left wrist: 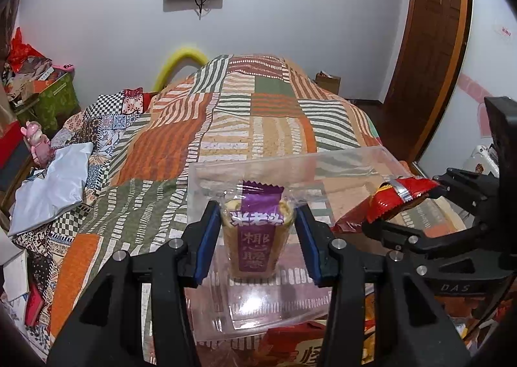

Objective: Organize snacks
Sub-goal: 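Carry both snacks over the clear box and open both grippers to drop them, then grasp the green-zip cracker bag with the left gripper while the right grasps the white chip bag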

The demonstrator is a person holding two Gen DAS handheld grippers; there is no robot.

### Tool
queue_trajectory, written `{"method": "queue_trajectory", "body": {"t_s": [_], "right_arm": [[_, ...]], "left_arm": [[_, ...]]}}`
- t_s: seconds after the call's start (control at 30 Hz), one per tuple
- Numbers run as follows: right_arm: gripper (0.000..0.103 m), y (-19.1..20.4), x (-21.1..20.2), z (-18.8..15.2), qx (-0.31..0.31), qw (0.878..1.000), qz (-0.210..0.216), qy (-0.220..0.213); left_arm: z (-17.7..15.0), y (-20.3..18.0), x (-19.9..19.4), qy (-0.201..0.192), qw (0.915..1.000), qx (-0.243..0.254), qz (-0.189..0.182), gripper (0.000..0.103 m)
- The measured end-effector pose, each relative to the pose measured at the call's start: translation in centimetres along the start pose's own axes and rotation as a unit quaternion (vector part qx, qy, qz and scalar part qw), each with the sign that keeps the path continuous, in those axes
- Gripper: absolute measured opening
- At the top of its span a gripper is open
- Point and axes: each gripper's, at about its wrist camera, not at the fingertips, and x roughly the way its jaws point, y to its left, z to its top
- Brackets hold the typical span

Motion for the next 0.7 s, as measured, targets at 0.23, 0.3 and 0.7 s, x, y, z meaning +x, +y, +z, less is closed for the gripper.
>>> {"method": "queue_trajectory", "body": {"t_s": [0.23,0.3,0.7], "right_arm": [[0.078,0.2,-0.9,0.0,-0.003,1.0,-0.013,-0.015],[0.079,0.4,-1.4,0.0,-0.006,1.0,-0.013,-0.021],[0.08,-0.1,-5.9,-1.1,0.009,0.997,-0.017,-0.069]], "left_arm": [[0.3,0.0,-1.9,-0.024,0.9997,0.004,0.008,0.061],[0.3,0.0,-2.3,-0.027,0.9996,0.004,0.007,0.061],[-1.8,-0.7,-6.3,-0.045,0.9985,0.026,0.015,0.079]]}}
